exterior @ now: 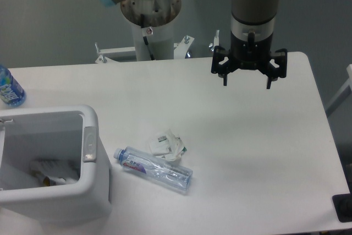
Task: Place the trash in the trash can
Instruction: 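Move the gripper down over the crumpled clear plastic wrapper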
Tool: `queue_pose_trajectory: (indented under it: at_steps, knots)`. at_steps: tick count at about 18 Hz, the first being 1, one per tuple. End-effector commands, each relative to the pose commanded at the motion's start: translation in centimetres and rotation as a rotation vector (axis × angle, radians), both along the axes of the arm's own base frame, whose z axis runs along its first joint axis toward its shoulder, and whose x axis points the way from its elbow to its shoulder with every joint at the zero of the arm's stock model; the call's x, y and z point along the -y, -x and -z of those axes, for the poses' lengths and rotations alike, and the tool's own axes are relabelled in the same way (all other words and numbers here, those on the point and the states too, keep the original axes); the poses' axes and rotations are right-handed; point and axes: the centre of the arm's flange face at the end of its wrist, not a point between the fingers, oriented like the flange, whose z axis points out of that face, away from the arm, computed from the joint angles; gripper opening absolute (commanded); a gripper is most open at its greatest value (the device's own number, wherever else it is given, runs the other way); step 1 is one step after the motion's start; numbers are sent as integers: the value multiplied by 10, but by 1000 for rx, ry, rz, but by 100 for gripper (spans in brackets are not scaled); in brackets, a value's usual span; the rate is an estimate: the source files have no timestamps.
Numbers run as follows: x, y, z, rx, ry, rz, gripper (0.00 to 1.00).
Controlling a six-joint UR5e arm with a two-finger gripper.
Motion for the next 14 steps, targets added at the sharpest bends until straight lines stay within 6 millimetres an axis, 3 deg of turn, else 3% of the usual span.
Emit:
queue_pose_trajectory:
  at_steps: [6, 9, 14]
  knots:
    - [-12, -20, 48, 29, 8, 35, 100]
    - [-30, -43, 76, 27, 7, 84, 100]
    - [-49, -100, 147, 3, -21, 151, 100]
